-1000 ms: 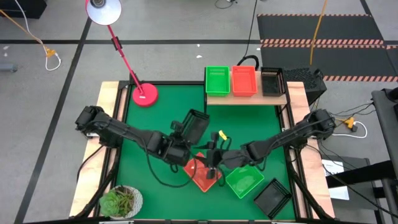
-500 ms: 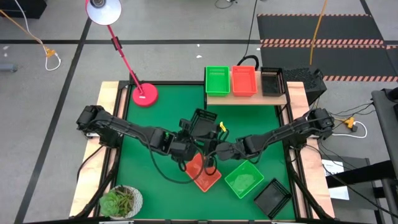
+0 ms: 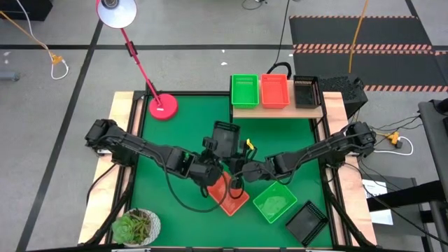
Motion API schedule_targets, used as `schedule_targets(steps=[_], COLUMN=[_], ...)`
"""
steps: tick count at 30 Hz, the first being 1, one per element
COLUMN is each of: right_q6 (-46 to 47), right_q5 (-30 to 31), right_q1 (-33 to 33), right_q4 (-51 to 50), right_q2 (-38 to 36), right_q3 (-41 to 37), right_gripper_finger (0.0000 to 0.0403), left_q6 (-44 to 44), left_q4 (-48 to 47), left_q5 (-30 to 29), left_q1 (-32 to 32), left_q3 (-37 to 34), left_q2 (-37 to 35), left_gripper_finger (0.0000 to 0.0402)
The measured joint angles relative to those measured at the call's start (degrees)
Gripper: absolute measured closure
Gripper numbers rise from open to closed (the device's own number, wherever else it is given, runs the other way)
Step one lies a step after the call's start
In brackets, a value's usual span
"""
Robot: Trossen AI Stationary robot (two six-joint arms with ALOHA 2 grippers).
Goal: Stack baskets on shelf by color
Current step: Stack the left black basket on top of the black basket on the shelf
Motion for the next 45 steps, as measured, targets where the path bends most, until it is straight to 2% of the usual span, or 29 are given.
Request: schedule_targets(steps=[2,6,8,12,16,21,27,33,38,45], right_q6=[-0.24,-1.14,-2.0,-4.1,-5.19,-8.7,-19.07,-26.41,-32.44,-41.3], right_q5=[-0.39,-0.48,-1.0,-4.71,-7.05,-10.78,-18.18,-24.95,-31.28,-37.59], right_q1=[-0.01,-0.01,-0.01,-0.27,-0.87,-3.78,-12.51,-25.2,-34.59,-45.69], right_q4=[-0.62,-2.61,-4.55,-11.05,-18.58,-30.7,-38.52,-45.37,-49.5,-55.08], right_q2=[0.0,-1.03,-2.45,-7.1,-13.18,-22.16,-34.23,-42.65,-45.8,-47.15], right_q3=[-0.01,-0.03,-0.01,-0.03,-0.03,-0.03,-0.03,-0.05,-0.01,-0.01], right_gripper_finger=[0.0395,0.0393,0.0396,0.0398,0.0398,0.04,0.0397,0.0398,0.0399,0.0399], left_q6=[1.23,1.97,0.33,-3.97,-4.6,-6.23,-11.9,-9.55,-6.42,-5.74], left_q4=[1.05,3.06,4.05,5.07,7.16,7.94,3.6,7.34,13.53,15.47], left_q5=[-0.3,-0.22,-0.2,-0.93,-3.39,-3.5,-3.59,-3.59,0.52,7.99], left_q1=[-0.36,-0.58,-0.58,-0.68,-0.85,-1.14,-0.22,2.66,7.0,10.87], left_q3=[0.02,0.02,0.02,0.06,0.1,0.08,-1.46,-9.13,-14.14,-16.38], left_q2=[-0.04,-0.04,-0.04,-0.36,-2.89,-7.93,-11.76,-14.73,-16.19,-16.0], left_gripper_finger=[0.0378,0.0386,0.0377,0.0323,0.0265,0.0224,0.0218,0.0218,0.0218,0.0218])
